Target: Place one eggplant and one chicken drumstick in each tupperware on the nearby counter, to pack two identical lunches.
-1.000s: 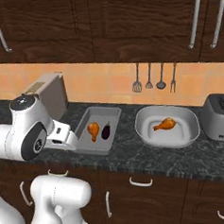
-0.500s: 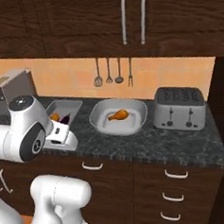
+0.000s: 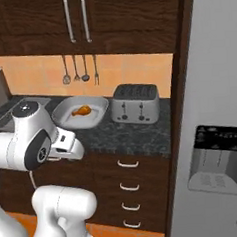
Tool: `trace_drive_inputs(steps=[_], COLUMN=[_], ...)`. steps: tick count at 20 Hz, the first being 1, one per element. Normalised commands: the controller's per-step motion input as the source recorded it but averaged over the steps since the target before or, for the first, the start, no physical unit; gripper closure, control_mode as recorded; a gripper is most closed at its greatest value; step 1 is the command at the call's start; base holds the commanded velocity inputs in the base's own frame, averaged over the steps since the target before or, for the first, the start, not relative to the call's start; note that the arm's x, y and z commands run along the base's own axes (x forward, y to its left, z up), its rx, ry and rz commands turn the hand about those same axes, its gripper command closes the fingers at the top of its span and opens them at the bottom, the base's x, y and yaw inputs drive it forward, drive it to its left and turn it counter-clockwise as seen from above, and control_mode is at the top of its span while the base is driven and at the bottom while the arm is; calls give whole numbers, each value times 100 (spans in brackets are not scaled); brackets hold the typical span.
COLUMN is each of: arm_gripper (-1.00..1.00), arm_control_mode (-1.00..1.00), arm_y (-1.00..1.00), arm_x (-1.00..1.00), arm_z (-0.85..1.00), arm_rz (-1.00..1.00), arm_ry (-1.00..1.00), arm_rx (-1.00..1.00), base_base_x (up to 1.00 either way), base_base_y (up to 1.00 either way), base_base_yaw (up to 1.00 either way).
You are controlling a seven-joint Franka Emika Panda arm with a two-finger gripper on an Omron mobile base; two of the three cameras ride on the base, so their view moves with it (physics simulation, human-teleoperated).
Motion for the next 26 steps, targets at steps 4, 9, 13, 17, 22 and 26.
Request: trace_drive_inputs(steps=[4,9,13,17,22,26], arm_gripper=[-100,-100,-100,-100,-100,-100], arm_control_mode=[100,100,100,100,100,100], arm_y=[0,0,0,0,0,0], arm_x=[0,0,0,0,0,0], arm_z=[0,0,0,0,0,0], arm_rz=[0,0,0,0,0,0], arm_ry=[0,0,0,0,0,0], arm_rx=[0,0,0,0,0,0], base_base_x=[-100,-21,13,24,44,50], base_base_y=[-2,-82,-100,-99,-69,-55], base_base_yaw=[0,-1,-1,-1,0,0])
